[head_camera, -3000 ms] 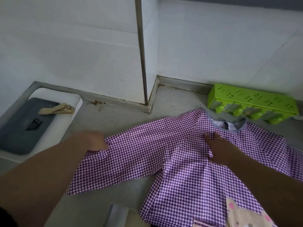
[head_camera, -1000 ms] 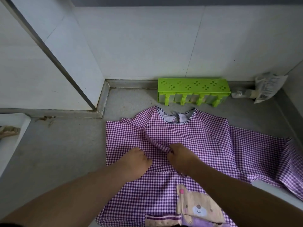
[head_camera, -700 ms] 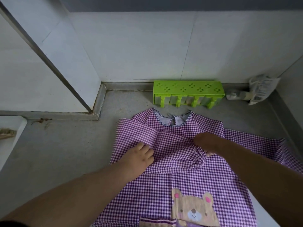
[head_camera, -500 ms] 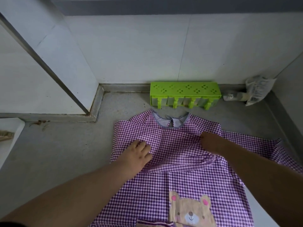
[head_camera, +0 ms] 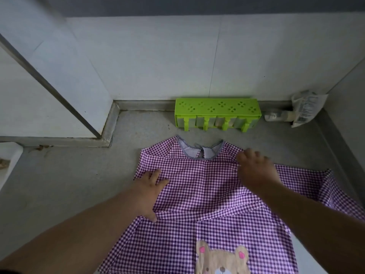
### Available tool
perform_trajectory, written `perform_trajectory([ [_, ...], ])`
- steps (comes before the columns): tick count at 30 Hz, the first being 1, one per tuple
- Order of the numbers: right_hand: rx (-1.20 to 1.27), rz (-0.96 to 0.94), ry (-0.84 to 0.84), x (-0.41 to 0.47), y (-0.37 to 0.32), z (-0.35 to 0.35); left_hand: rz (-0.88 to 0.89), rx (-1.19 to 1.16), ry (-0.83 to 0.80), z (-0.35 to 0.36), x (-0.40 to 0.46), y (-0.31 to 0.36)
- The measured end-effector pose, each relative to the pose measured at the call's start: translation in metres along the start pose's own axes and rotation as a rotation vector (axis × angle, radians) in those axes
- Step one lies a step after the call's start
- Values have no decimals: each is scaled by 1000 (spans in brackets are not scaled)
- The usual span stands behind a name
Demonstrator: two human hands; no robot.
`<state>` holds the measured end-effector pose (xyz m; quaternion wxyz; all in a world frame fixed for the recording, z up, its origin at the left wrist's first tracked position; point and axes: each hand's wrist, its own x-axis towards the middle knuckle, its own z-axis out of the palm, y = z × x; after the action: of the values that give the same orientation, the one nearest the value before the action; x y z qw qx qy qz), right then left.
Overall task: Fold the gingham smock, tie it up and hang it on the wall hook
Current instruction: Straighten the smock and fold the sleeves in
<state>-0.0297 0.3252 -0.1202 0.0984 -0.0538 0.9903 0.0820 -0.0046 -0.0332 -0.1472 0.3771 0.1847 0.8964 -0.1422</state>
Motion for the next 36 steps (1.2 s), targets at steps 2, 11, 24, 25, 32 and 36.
perform_trajectory([
  [2,91,-131,-45,-11,-29,2,-1,-116,30,-1,1,-3],
  [11,170,-95,-400,-35,-79,30,-228,-260,132,17,0,-32],
  [24,218,-152,-341,34,-119,21,-295,-77,7,3,20,-93],
  [25,210,-162,-337,42,-123,19,-277,-96,39,-1,19,-92],
  [32,263,-231,-301,69,-131,17,115,-197,178,-25,19,-21],
  [36,383,-10,-166,39,-103,25,76,-114,98,-31,20,-9],
])
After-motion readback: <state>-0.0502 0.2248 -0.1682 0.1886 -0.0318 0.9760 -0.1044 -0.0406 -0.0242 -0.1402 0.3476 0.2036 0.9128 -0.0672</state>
